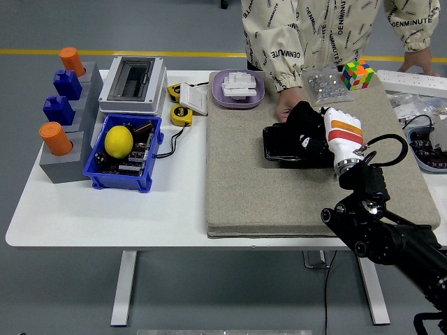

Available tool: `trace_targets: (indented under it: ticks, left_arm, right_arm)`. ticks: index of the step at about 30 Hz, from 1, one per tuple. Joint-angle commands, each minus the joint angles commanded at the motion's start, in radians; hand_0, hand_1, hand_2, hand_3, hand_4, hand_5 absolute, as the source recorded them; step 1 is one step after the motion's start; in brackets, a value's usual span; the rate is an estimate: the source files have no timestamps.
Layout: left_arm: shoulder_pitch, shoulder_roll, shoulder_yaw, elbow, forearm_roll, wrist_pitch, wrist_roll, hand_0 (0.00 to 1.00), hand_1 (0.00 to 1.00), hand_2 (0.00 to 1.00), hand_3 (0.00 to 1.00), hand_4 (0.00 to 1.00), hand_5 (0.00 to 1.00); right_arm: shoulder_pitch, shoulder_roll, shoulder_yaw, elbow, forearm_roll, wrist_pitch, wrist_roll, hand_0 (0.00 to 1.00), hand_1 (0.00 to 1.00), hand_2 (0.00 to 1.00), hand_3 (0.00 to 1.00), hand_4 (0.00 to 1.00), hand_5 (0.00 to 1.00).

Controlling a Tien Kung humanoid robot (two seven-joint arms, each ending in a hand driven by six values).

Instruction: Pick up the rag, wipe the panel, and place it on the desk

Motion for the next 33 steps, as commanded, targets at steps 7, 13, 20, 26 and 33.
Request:
trace_targets:
  ticks: [7, 13, 20, 26, 33]
  left_arm:
    - [0.001, 0.003, -0.002, 0.001, 0.001, 0.0, 0.0, 0.606, 0.642, 0.657, 0.562, 0.628, 0.441]
    - [-0.001, 0.005, 0.0, 0.0, 0.002, 0.0, 0.0, 0.606, 0.642, 0.657, 0.56, 0.629, 0.441]
    - [0.0, 0.006, 0.0, 0.0, 0.002, 0.0, 0.0, 0.605, 0.642, 0.656, 0.561, 0.629, 0.441]
    - [-0.001, 0.005, 0.001, 0.0, 0.001, 0.0, 0.0, 0.605, 0.642, 0.656, 0.561, 0.629, 0.441]
    - [0.002, 0.005, -0.003, 0.001, 0.003, 0.0, 0.001, 0.606, 0.642, 0.656, 0.561, 0.628, 0.439]
  right_arm:
    - [0.022, 0.0, -0.114, 0.01, 0.021, 0.0, -0.004, 0.298, 0.426, 0.458, 0.464, 0.721, 0.042]
    - [0.046, 0.0, -0.228, 0.042, 0.038, 0.0, -0.008, 0.299, 0.427, 0.459, 0.465, 0.72, 0.04]
    - [0.059, 0.0, -0.307, 0.09, 0.044, 0.0, -0.014, 0.299, 0.426, 0.458, 0.464, 0.719, 0.034]
    - [0.062, 0.0, -0.32, 0.102, 0.042, 0.0, -0.016, 0.3, 0.427, 0.458, 0.464, 0.721, 0.031]
    - [0.062, 0.0, -0.283, 0.08, 0.035, 0.0, -0.017, 0.3, 0.427, 0.458, 0.463, 0.726, 0.026]
